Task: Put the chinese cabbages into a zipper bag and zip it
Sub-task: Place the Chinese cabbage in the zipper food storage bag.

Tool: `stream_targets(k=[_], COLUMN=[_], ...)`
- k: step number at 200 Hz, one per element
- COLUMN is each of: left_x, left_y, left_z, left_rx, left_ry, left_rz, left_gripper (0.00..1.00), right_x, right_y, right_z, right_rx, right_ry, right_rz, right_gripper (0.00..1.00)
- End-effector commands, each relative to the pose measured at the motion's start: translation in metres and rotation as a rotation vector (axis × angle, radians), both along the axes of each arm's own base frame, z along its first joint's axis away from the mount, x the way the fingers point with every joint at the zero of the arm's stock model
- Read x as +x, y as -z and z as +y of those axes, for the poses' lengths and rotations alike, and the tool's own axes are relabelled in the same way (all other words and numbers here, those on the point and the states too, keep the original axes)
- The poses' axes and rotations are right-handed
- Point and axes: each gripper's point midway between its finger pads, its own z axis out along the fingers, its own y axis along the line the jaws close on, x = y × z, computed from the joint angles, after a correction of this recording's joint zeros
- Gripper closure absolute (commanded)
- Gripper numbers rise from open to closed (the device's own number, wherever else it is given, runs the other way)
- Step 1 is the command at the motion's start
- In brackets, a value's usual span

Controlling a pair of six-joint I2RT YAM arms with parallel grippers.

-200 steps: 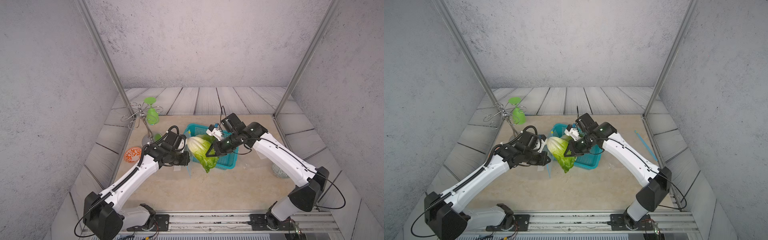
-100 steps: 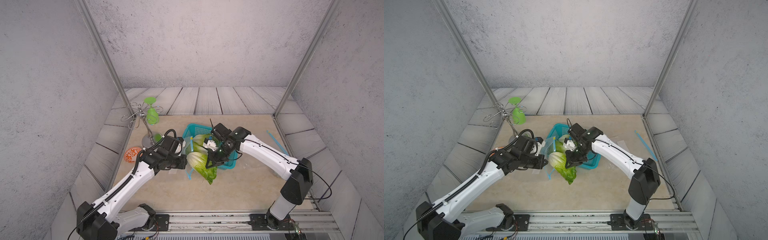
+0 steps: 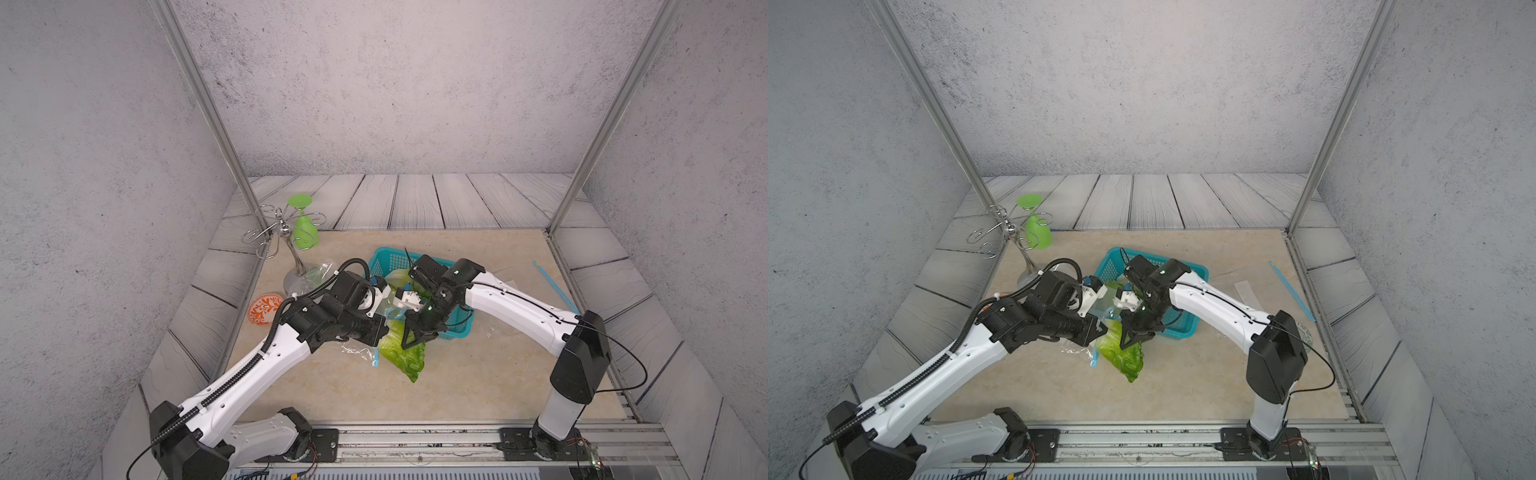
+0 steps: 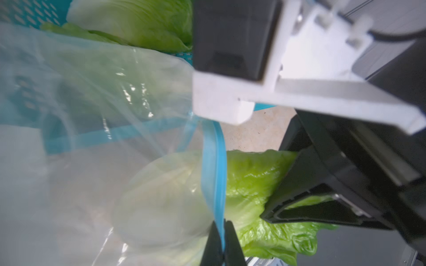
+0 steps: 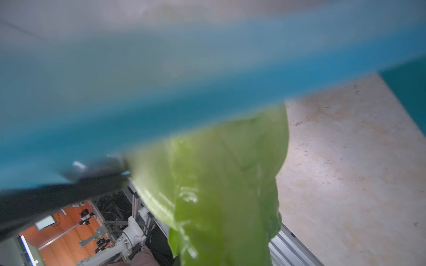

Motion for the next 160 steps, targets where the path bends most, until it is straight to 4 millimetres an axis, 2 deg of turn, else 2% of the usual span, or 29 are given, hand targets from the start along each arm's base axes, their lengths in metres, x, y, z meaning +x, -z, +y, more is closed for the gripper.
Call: stream_targets(k=[1, 38, 74, 91, 112, 128, 146, 160], left_x=[-0.020, -0.023, -0.025, -0.022, -0.010, -0.009, -0.011, -0.013], left_y=[0.000, -0.007, -0.013, -0.017, -0.044, -0.057, -0.055, -0.048], left_z=[-0.001, 0.001, -0.003, -0.005, -0.031, -0.046, -0.049, -0.046], left_rx=[-0.009, -0.024, -0.051, -0.073, -0.196, -0.270, -0.303, -0.296], left_ry=[0.071, 0.066, 0.074, 0.066, 0.064, 0.075, 0.072, 0.064], left_rz=[0.038, 0.025, 0.033, 0.022, 0.023, 0.046, 0.056, 0.057], left_gripper=[1.00, 1.00, 1.00, 1.00, 1.00, 1.00, 1.00, 1.00], right_x=[0.027, 0.060, 0.077, 0.090, 0.108, 0.124, 0.139, 0.142], right_y=[-0.042, -0.081, -0.084, -0.082, -0.088, -0.096, -0.099, -0.109], right_z=[0.021, 0.030, 0.025, 0.020, 0.041, 0.041, 0.032, 0.031], right_rx=[0.257, 0.553, 0.574, 0.566, 0.674, 0.745, 0.761, 0.782], right_ry=[0.065, 0.222, 0.286, 0.372, 0.486, 0.577, 0.691, 0.715], right_rz=[0.037, 0.137, 0.152, 0.136, 0.190, 0.216, 0.200, 0.190], right_gripper=[0.91, 0.91, 0.91, 0.90, 0.90, 0.90, 0.89, 0.89])
